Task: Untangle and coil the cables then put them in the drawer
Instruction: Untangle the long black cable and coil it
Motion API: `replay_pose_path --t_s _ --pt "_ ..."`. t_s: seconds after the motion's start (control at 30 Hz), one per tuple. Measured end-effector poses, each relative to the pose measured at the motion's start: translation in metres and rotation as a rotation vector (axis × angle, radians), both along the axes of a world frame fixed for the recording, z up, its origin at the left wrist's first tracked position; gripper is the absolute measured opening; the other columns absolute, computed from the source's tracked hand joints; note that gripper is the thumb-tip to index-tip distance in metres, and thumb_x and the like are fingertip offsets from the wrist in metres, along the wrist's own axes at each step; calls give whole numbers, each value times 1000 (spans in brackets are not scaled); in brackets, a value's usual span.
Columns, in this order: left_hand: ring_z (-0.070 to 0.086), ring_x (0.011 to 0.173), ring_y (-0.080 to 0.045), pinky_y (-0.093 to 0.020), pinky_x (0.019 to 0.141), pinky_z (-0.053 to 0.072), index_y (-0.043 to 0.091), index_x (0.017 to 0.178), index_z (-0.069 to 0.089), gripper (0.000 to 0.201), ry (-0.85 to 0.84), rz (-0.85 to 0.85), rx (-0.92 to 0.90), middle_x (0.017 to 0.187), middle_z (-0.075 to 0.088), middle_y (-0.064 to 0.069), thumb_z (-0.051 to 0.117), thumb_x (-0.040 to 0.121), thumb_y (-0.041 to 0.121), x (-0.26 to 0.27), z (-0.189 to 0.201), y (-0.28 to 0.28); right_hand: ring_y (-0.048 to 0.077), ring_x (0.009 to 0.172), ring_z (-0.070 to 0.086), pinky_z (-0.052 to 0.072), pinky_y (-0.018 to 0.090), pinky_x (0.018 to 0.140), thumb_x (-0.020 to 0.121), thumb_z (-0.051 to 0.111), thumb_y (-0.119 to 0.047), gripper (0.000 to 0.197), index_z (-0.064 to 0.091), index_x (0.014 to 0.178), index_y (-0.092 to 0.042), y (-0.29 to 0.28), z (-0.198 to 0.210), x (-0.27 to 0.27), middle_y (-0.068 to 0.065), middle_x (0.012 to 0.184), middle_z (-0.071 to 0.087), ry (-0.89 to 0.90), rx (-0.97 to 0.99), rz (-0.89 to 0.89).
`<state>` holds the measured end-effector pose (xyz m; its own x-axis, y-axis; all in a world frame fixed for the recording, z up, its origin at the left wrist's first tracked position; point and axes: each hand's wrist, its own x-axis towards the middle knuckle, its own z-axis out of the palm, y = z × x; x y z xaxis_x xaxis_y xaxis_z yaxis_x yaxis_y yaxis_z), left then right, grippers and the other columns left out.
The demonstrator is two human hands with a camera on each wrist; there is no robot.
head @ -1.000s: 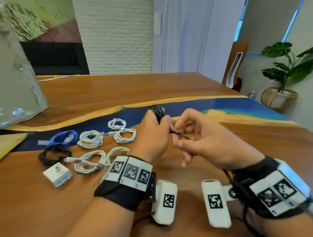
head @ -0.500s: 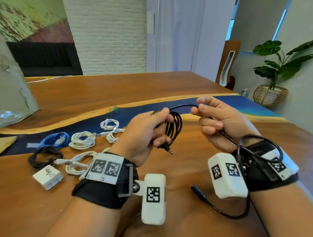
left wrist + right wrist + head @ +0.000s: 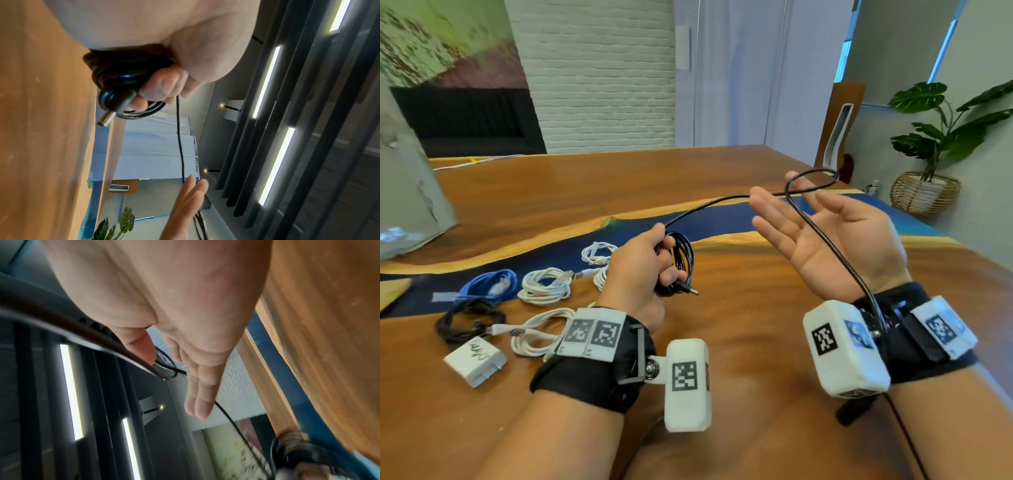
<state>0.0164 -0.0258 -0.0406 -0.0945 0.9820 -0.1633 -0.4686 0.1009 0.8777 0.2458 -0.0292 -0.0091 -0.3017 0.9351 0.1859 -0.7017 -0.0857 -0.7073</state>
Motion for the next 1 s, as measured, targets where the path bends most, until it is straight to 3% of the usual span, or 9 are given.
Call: replay_pose_path --t_s 0.07,0.13,0.27,0.37,0.47,0.67,0.8,0.9,1.0 --pt "25 41 -16 -32 60 42 12 81 54 36 -35 73 20 52 24 5 48 108 35 -3 1 0 28 88 74 61 45 79 108 40 -29 33 57 134 -17 4 -3 3 16 113 74 -334 11 -231" --pt "25 41 -16 -33 61 41 12 81 53 35 -77 133 39 53 25 4 48 108 33 -8 4 1 21 65 64 55 42 68 109 44 -30 31 66 126 -16 7 -6 8 6 85 73 -653 91 -480" --pt "26 42 -15 -32 62 41 13 82 54 33 -64 152 62 54 25 4 48 108 32 -12 6 3 18 66 62 55 38 62 96 64 -45 36 69 123 -21 4 -6 11 2 86 67 -695 216 -388" --pt "25 43 -16 -32 62 41 13 83 55 33 -55 94 121 53 22 4 47 108 34 -4 7 -1 22 68 66 58 39 64 82 78 -29 36 73 117 -20 -3 -9 3 3 86 72 -977 384 -261" --pt "25 42 -14 -27 57 43 13 83 56 35 -132 84 204 51 22 5 45 109 35 -2 14 -5 19 66 70 59 36 64 90 77 -13 23 76 109 -26 0 -15 -1 1 84 76 -1195 393 -276" --pt "26 44 -14 -29 64 43 15 83 57 35 -193 147 283 51 25 7 43 109 35 -10 23 -9 20 85 72 59 33 63 98 65 -34 14 70 110 -32 4 -15 7 -6 92 74 -1237 298 -276" --pt "26 43 -13 -29 63 43 14 84 58 36 -210 130 272 51 26 7 43 108 36 -11 22 -7 20 90 67 63 44 74 91 75 -22 18 59 95 -28 8 -23 4 1 100 67 -1312 398 -245" --pt "27 42 -13 -28 60 43 14 84 57 36 -239 125 223 51 26 7 43 108 37 -15 19 -3 32 90 71 58 44 73 96 68 -13 23 51 82 -18 10 -23 1 8 85 64 -1043 340 -242" --pt "27 41 -13 -27 58 42 14 84 55 35 -272 160 152 51 27 7 44 108 37 -21 16 0 27 76 67 53 43 70 105 53 -28 38 50 69 -16 9 -16 4 7 70 56 -673 119 -308"
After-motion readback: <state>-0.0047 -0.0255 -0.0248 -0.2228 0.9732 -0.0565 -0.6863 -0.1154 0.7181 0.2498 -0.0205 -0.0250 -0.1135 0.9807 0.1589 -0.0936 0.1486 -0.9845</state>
